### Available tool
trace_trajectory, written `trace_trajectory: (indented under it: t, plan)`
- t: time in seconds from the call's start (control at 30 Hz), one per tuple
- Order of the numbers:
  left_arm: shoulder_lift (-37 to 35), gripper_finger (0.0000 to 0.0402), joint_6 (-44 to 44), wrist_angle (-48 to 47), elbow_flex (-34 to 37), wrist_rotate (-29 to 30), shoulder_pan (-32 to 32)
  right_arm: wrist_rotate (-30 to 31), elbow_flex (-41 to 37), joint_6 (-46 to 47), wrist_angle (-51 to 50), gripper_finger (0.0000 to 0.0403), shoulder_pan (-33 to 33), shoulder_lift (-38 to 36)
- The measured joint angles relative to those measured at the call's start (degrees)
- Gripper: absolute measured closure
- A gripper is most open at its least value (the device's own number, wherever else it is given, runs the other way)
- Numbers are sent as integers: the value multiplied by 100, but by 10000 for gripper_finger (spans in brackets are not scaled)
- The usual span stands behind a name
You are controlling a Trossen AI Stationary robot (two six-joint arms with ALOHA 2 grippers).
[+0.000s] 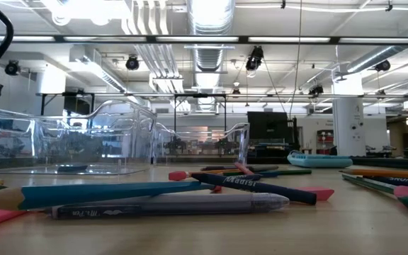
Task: Sort crayons/erasers/pens/pencils in bins
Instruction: Put the yellow pencil into the top right transparent bin
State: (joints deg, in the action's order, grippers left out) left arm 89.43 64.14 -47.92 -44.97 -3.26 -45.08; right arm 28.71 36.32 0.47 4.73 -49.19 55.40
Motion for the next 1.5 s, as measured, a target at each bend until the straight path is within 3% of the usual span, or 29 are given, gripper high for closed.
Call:
trace_trajectory:
  t: [0.17, 0.43, 0.77, 1.17, 1.5]
  plan:
    - [2, 393, 4, -39, 8, 128, 0, 2, 0, 2, 2, 333, 0, 0]
    - [-71, 394, 0, -59, -20, 179, 2, 2, 0, 0, 2, 333, 0, 0]
    - [-747, 401, 0, -106, -195, 486, 29, 2, 0, 4, 6, 333, 0, 0]
    - [-1658, 401, -314, -196, -502, 1486, 50, 2, -2, 10, 9, 333, 11, 0]
    - [-1745, 400, -602, -246, -717, 1856, 50, 4, -2, 2, 8, 332, 11, 0]
